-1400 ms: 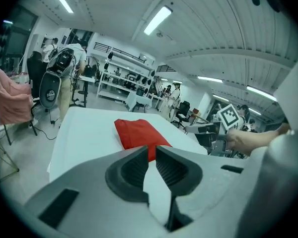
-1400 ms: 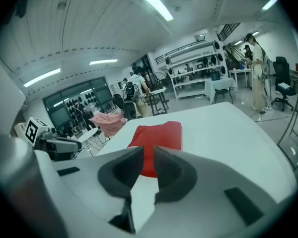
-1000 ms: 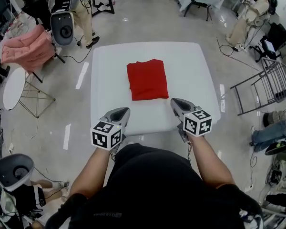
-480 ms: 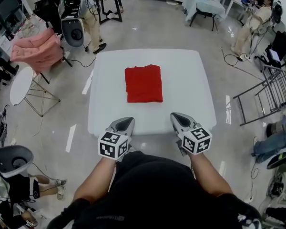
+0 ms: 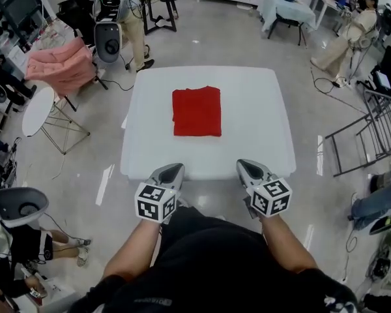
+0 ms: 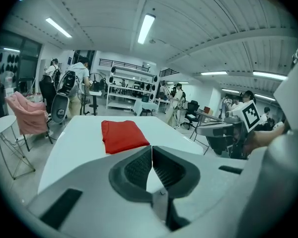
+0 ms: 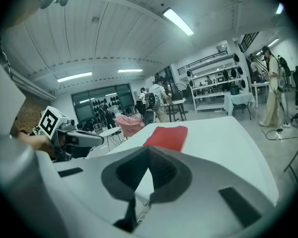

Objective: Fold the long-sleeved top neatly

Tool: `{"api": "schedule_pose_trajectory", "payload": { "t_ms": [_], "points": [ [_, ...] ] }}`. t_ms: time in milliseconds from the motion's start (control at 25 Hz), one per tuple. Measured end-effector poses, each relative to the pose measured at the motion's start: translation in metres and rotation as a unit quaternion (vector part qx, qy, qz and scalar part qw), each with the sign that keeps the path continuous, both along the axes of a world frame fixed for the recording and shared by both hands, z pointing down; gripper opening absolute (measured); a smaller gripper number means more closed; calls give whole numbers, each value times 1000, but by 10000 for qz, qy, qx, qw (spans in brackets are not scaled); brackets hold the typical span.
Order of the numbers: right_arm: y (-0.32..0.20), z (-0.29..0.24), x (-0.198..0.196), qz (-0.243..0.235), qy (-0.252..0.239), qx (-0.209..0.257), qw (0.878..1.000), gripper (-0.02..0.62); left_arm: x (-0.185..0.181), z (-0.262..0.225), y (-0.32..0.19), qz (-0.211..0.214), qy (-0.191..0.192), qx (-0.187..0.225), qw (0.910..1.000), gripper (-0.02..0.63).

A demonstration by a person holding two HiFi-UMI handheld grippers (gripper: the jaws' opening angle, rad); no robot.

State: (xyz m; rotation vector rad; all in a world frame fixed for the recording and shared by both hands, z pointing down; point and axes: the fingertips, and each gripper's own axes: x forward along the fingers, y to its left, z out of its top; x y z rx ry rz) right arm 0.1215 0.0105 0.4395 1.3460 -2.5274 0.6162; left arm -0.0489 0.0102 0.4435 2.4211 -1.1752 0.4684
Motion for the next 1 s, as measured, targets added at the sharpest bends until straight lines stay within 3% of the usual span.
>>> {"api": "schedule_pose_trajectory", "payload": {
  "t_ms": [200,1000],
  "points": [
    [16,1,8,-102,103,61,9999,3,8,8,19,-57,-27,-120,9999,8],
    [26,-1,11,-293,110,91,9995,3,20,-4,28,-162,-9,83,9998,8]
  ]
}}
